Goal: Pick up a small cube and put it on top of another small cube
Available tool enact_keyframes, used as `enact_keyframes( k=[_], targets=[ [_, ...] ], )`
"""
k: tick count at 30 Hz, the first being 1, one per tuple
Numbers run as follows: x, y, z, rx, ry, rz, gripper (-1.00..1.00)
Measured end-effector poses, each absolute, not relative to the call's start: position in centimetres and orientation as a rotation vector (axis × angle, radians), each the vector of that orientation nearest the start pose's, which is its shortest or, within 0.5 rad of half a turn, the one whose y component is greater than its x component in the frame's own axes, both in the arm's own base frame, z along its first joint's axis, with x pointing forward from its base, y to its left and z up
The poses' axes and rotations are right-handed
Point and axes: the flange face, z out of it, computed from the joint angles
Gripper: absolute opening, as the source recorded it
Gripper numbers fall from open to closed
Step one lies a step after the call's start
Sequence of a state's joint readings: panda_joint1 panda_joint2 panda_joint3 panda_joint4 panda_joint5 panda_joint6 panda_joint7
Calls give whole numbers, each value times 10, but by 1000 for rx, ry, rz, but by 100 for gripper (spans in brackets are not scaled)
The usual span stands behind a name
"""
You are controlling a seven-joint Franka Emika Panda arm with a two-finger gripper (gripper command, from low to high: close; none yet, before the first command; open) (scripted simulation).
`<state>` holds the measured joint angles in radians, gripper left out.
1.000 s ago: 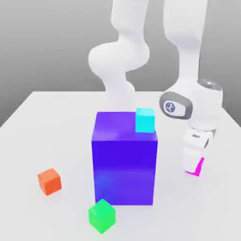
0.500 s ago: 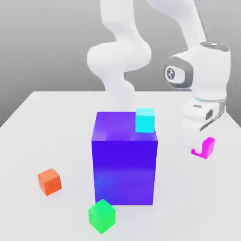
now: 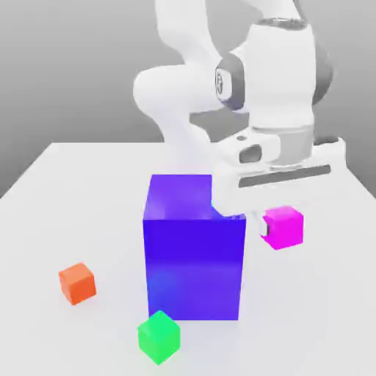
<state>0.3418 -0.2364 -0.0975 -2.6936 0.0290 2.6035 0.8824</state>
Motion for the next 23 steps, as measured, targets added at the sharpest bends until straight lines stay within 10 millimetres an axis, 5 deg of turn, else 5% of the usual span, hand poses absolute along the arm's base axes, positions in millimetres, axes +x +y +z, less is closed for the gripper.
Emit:
enact_keyframes(
  k=[6, 13, 19, 20, 23],
  targets=[
    [427, 36, 304, -2743, 1338, -104, -100],
    [438, -50, 252, -2571, 1780, -14, -100],
    [440, -49, 192, -2571, 1801, -2, -100],
    [440, -49, 183, -2572, 1801, -2, 100],
    [440, -49, 183, -2572, 1801, -2, 100]
  ],
)
